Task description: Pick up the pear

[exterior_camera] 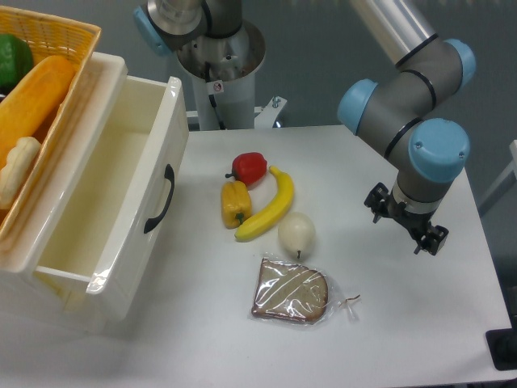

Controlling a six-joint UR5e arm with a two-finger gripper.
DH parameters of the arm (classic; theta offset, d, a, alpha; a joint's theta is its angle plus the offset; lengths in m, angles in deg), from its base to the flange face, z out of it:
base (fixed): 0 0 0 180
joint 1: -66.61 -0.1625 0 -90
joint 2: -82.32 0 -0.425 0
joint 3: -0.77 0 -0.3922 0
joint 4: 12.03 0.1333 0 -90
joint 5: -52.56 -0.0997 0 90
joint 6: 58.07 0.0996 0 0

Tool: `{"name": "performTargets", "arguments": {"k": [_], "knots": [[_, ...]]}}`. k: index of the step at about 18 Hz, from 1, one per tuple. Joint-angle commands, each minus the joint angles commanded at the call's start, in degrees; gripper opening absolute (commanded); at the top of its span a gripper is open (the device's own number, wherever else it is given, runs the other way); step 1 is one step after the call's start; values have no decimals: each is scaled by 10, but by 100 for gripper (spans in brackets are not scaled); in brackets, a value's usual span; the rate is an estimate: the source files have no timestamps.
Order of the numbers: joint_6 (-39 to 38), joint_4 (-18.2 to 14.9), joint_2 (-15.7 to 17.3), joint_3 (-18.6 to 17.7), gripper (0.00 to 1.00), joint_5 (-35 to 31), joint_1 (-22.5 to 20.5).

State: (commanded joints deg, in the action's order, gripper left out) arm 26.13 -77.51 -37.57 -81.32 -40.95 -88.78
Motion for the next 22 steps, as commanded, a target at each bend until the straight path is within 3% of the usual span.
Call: {"name": "performTargets", "arguments": {"k": [4, 8, 16, 22], "knots": [[-10, 0, 4, -9, 100, 8, 0], [-110, 4, 11, -53, 100, 82, 8], [-231, -22, 118, -144, 100, 83, 25], [-431, -20, 109, -147, 100, 83, 64]]}}
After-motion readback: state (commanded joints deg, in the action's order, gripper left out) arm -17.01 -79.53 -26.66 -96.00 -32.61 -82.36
